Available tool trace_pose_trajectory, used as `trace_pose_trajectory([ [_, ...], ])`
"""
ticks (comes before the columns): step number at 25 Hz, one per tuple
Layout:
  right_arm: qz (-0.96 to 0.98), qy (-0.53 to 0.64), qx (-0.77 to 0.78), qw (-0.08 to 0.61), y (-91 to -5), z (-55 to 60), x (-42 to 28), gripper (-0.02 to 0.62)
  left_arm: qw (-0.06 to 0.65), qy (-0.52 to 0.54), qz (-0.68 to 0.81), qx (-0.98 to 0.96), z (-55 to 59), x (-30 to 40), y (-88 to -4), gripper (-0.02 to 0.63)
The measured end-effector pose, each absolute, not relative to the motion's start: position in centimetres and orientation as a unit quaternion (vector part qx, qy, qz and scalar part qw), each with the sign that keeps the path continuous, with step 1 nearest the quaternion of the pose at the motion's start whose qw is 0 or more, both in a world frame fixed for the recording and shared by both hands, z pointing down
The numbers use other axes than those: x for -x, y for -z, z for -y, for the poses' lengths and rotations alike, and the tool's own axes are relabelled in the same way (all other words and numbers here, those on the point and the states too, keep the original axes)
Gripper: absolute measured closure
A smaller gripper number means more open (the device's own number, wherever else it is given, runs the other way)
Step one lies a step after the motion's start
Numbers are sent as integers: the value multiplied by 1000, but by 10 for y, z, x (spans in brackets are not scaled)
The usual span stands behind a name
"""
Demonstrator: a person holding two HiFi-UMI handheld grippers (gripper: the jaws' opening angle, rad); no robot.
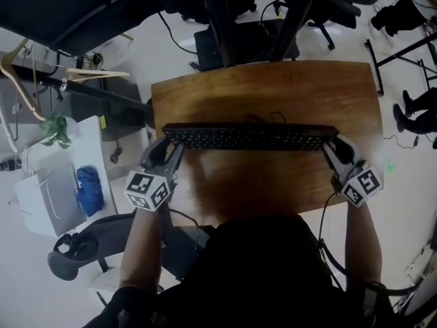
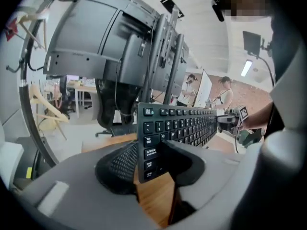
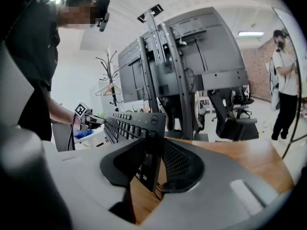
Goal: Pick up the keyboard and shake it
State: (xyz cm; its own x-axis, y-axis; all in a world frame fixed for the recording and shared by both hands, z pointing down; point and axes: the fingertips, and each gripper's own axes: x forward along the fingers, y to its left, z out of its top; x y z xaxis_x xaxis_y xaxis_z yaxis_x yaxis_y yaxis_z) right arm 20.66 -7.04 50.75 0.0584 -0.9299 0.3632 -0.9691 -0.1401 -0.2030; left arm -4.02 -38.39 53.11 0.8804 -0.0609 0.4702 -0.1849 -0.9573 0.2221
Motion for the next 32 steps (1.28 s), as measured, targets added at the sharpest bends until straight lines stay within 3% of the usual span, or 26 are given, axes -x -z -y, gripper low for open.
trace_pose_trajectory([
  [15,608,-2,-792,50,-361,60,-197,479,-13,-49,81,-995,383,39,-370,456],
  [32,627,88,-773,38,-309,52,-203,468,-99,8,122,-988,357,57,-289,456],
])
